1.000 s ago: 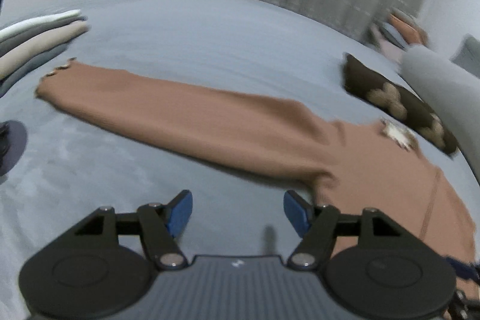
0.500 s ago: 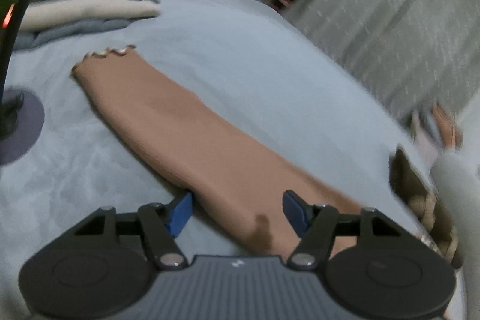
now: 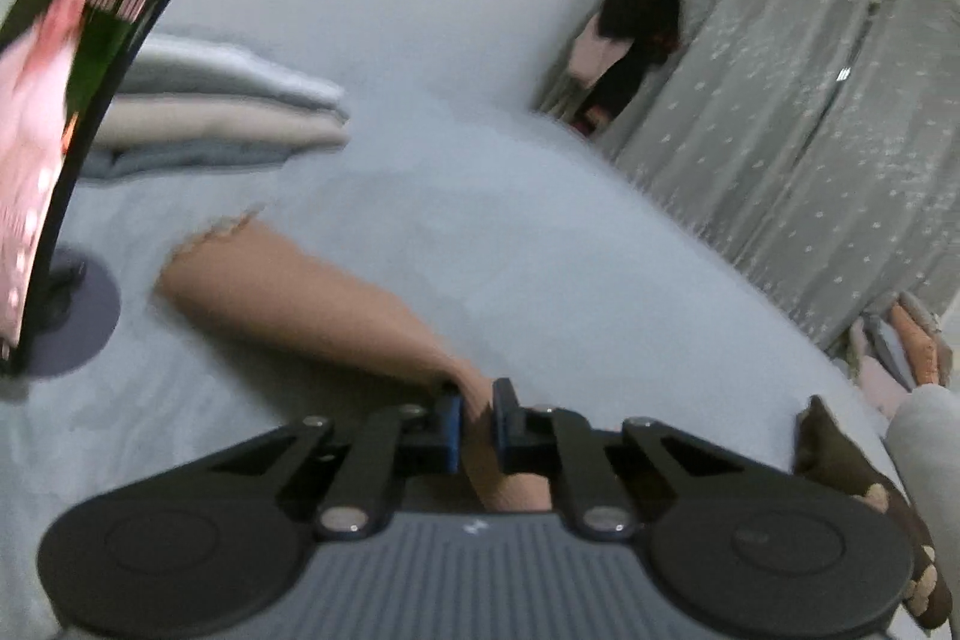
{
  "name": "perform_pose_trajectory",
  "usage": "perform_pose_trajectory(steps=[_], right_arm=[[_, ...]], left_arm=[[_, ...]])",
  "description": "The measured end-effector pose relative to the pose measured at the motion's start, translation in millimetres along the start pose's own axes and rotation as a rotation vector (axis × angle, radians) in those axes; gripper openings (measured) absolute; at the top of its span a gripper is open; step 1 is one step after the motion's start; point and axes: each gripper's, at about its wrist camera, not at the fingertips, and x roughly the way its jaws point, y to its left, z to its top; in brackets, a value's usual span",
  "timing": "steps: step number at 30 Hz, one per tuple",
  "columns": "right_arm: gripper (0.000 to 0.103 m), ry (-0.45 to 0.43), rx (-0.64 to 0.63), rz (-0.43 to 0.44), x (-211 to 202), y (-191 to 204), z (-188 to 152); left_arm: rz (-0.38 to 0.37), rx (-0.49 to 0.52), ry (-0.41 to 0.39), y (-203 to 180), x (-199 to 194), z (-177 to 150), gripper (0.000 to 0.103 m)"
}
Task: Fold clothes
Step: 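Grasp the sleeve cuff with the left tool and lift it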
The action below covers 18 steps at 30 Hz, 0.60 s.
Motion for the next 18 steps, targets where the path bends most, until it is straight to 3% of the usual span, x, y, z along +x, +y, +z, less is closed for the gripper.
perform_pose_trajectory(steps=[4, 10, 18], right_arm=[[0.055, 0.017, -0.007, -0.010, -3, -2, 1], [0.055, 0.024, 0.018, -0.029, -12, -10, 5], [0.055, 0.006, 0.144, -0.054, -21, -31, 9]], left_arm=[[-0.101, 0.071, -0.048, -25, -19, -3, 0.010], [-0.276, 0.212, -0.050, -57, -49, -25, 0.010], [-0.540, 0.280, 0.105, -74, -72, -51, 0.010]])
